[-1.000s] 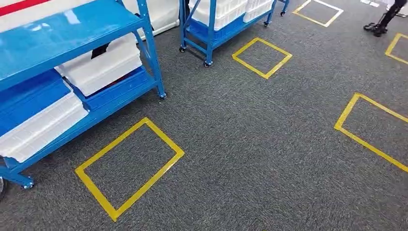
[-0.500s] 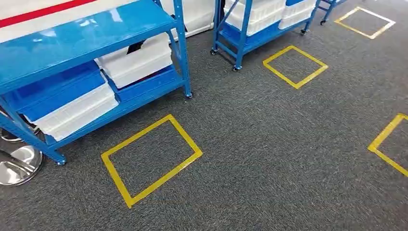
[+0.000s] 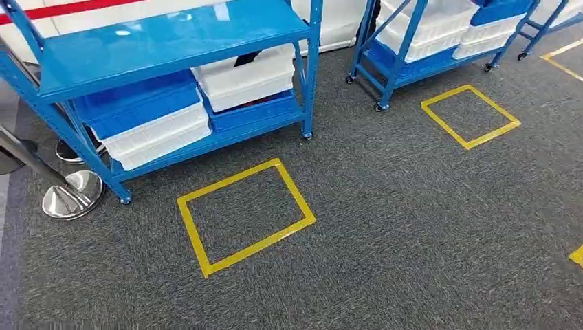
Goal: Take the parts from the cabinet and place them on the table.
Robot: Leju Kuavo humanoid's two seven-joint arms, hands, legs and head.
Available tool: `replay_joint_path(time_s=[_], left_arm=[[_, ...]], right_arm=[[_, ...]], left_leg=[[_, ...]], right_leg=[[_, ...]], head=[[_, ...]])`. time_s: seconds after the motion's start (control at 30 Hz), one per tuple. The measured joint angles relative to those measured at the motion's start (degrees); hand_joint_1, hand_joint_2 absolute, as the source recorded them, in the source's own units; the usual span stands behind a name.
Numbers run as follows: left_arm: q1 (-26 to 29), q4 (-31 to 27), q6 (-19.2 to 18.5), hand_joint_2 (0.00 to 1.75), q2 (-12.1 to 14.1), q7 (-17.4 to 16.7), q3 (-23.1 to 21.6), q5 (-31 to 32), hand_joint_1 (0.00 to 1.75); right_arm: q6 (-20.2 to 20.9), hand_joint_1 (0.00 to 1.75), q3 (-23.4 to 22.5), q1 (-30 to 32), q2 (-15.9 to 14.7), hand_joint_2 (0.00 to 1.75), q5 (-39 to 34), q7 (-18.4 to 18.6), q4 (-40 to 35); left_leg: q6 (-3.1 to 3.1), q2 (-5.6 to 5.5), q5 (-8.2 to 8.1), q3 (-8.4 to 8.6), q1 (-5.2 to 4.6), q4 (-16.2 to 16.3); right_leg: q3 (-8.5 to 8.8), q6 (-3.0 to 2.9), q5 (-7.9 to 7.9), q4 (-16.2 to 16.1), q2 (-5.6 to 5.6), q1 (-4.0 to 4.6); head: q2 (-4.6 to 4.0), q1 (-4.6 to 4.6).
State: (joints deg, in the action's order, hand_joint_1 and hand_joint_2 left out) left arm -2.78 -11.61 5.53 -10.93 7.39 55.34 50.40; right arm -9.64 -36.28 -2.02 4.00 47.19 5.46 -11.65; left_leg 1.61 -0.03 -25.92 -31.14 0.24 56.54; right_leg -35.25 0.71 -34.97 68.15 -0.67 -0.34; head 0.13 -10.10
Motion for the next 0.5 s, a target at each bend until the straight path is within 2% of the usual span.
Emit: replay_joint_path(time_s=[0.03, 0.07, 0.1, 0.13, 0.17, 0.2, 0.23, 0.27, 0.37, 0.4, 0.43, 0.47, 0.5], left_arm=[[0.0, 0.0, 0.1, 0.0, 0.0, 0.1, 0.0, -0.1, 0.0], [0.0, 0.0, 0.3, 0.0, 0.0, 0.2, 0.0, -0.2, 0.0], [0.2, 0.0, 0.3, 0.0, 0.0, 0.2, 0.0, -0.3, 0.0], [0.3, 0.0, 0.4, 0.0, 0.0, 0.4, 0.0, -0.4, 0.0], [0.3, 0.0, 0.3, 0.0, 0.0, 0.4, 0.0, -0.4, 0.0], [0.2, 0.0, 0.3, 0.0, 0.0, 0.4, 0.0, -0.4, 0.0], [0.2, 0.0, 0.3, 0.0, 0.0, 0.5, 0.0, -0.2, 0.0], [0.1, 0.0, 0.3, 0.0, 0.0, 0.5, 0.0, -0.2, 0.0], [0.5, 0.0, 0.9, 0.0, 0.0, 0.3, 0.0, -0.2, 0.0], [0.5, 0.0, 0.9, 0.0, 0.0, 0.3, 0.0, -0.2, 0.0], [0.5, 0.0, 1.0, 0.0, 0.0, 0.2, 0.0, -0.2, 0.0], [0.4, 0.0, 1.1, 0.0, 0.0, 0.2, 0.0, -0.2, 0.0], [0.2, 0.0, 1.1, 0.0, 0.0, 0.2, 0.0, -0.2, 0.0]], right_arm=[[0.0, 0.0, 0.0, 0.1, 0.0, 0.0, 0.1, 0.0, 0.0], [0.2, 0.0, 0.0, 0.1, 0.0, 0.0, 0.2, -0.1, 0.0], [0.4, 0.0, 0.0, 0.2, 0.0, 0.0, 0.4, -0.3, 0.0], [0.5, 0.0, 0.0, 0.2, -0.1, 0.0, 0.5, -0.4, 0.0], [0.6, 0.0, 0.0, 0.2, -0.2, 0.0, 0.6, -0.6, 0.0], [0.6, 0.0, 0.0, 0.3, -0.2, 0.0, 0.6, -0.6, 0.0], [-0.3, 0.0, 0.0, 0.4, -0.2, 0.0, 0.3, -0.6, 0.0], [-1.0, 0.0, -0.1, 0.2, -0.2, 0.0, -0.2, -0.5, 0.0], [-1.8, 0.0, -0.7, -0.1, -0.2, 0.0, -1.3, -0.5, 0.0], [-1.8, 0.0, -0.9, -0.2, -0.2, 0.0, -1.4, -0.6, 0.0], [-1.7, 0.0, -1.1, -0.1, -0.2, 0.0, -1.5, -0.8, 0.0], [-1.7, 0.0, -1.3, 0.2, -0.2, 0.0, -1.6, -0.9, 0.0], [-1.7, 0.0, -1.5, 0.5, -0.2, 0.0, -1.8, -1.0, 0.0]], left_leg=[[0.0, -0.67, 0.14, -0.24, -0.03, 0.0], [-0.11, -1.43, 0.28, -0.41, 0.0, 0.1], [-0.28, -2.25, 0.39, -0.45, 0.06, 0.1], [-0.38, -3.01, 0.45, -0.45, 0.12, 0.2], [-0.55, -3.74, 0.53, -0.43, 0.21, 0.2], [-0.75, -4.29, 0.51, -0.46, 0.32, 0.4], [-1.01, -4.41, 0.46, -0.66, 0.32, 0.5], [-1.5, -5.03, 0.25, -0.97, -0.11, 1.1], [-2.66, -5.47, 0.33, -1.18, 0.16, 0.5], [-3.0, -5.44, 0.11, -1.15, 0.33, 0.8], [-3.08, -3.64, -0.68, -1.5, 0.36, 2.2], [-3.2, -1.87, -2.99, -3.15, 0.34, 5.6], [-3.37, -1.03, -5.65, -5.48, 0.4, 10.5]], right_leg=[[-1.94, 0.05, -1.83, 4.3, 0.2, -0.08], [-3.13, 0.12, -2.32, 7.0, 0.24, -0.14], [-2.89, 0.18, -1.29, 6.8, 0.28, -0.31], [-1.4, 0.16, 0.83, 3.9, 0.36, -0.52], [0.95, 0.13, 3.42, -0.7, 0.7, -0.7], [3.47, 0.15, 5.8, -5.7, 1.58, -0.92], [5.11, 0.18, 6.27, -9.5, 2.86, -1.16], [5.1, -0.04, 5.98, -10.2, 3.08, -0.72], [5.01, -1.34, 6.01, -9.9, 2.56, -0.45], [5.16, -1.89, 6.31, -10.2, 2.15, -0.72], [5.26, -2.22, 6.35, -10.3, 1.83, -0.65], [5.26, -2.64, 6.25, -10.3, 1.5, -0.52], [5.26, -2.82, 6.15, -10.3, 1.05, -0.31]], head=[[0.0, -0.02], [0.0, 0.0], [0.0, 0.0], [0.0, 0.0], [0.0, 0.0], [0.0, 0.0], [-0.02, 0.0], [0.0, 0.0], [-0.02, 0.0], [-0.02, -0.02], [0.0, -0.02], [-0.02, -0.04], [-0.02, -0.04]])
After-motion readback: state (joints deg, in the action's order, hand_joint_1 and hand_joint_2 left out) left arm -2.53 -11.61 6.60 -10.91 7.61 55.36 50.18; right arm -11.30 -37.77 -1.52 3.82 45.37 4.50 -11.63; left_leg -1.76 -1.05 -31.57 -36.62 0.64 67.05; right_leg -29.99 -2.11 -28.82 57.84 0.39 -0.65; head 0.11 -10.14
